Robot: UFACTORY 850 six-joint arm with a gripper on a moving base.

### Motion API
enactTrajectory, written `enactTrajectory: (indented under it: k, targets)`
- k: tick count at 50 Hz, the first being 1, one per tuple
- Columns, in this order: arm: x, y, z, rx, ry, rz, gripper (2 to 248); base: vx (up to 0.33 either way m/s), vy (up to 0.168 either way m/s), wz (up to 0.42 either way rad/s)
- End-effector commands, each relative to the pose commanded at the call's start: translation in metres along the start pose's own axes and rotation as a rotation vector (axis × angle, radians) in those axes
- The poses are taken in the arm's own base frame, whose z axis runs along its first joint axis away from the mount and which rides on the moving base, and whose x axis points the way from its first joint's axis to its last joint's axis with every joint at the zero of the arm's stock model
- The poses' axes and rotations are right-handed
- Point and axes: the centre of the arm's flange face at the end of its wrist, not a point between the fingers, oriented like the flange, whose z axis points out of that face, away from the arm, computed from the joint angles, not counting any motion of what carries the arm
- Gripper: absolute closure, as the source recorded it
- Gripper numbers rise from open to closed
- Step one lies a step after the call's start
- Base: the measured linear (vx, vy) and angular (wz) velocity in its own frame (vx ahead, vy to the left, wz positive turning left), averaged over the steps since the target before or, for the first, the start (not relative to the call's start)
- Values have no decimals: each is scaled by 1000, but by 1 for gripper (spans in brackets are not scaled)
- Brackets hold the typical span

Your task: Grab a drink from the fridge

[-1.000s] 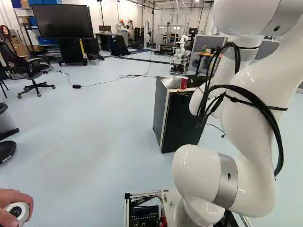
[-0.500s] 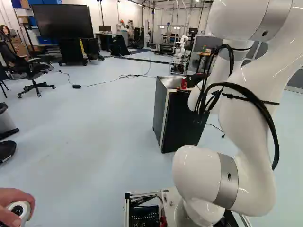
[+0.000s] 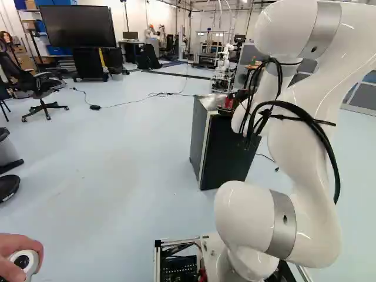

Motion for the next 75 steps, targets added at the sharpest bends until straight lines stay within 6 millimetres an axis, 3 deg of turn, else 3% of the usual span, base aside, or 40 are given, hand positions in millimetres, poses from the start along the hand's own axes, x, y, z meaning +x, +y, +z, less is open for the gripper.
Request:
enactTrajectory:
  k: [20, 44, 45, 49, 50, 54, 55, 59, 60, 75]
  targets:
    - [-3, 14, 32, -4, 23, -11, 3, 0, 0, 0]
    - [-5, 23, 48, -8, 35, -17, 12, 0, 0, 0]
    - [-5, 23, 48, -8, 35, -17, 50, 0, 0, 0]
    - [-5, 23, 48, -8, 35, -17, 50, 0, 0, 0]
    - [-5, 23, 48, -8, 35, -17, 88, 0, 0, 0]
    - [-5, 23, 48, -8, 35, -17, 88, 0, 0, 0]
    - [-5, 23, 48, -8, 35, -17, 126, 0, 0, 0]
    - [-5, 23, 48, -8, 35, -17, 126, 0, 0, 0]
    - [-5, 23, 48, -8, 35, -17, 154, 0, 0, 0]
    - [7, 24, 46, -12, 52, -26, 154, 0, 0, 0]
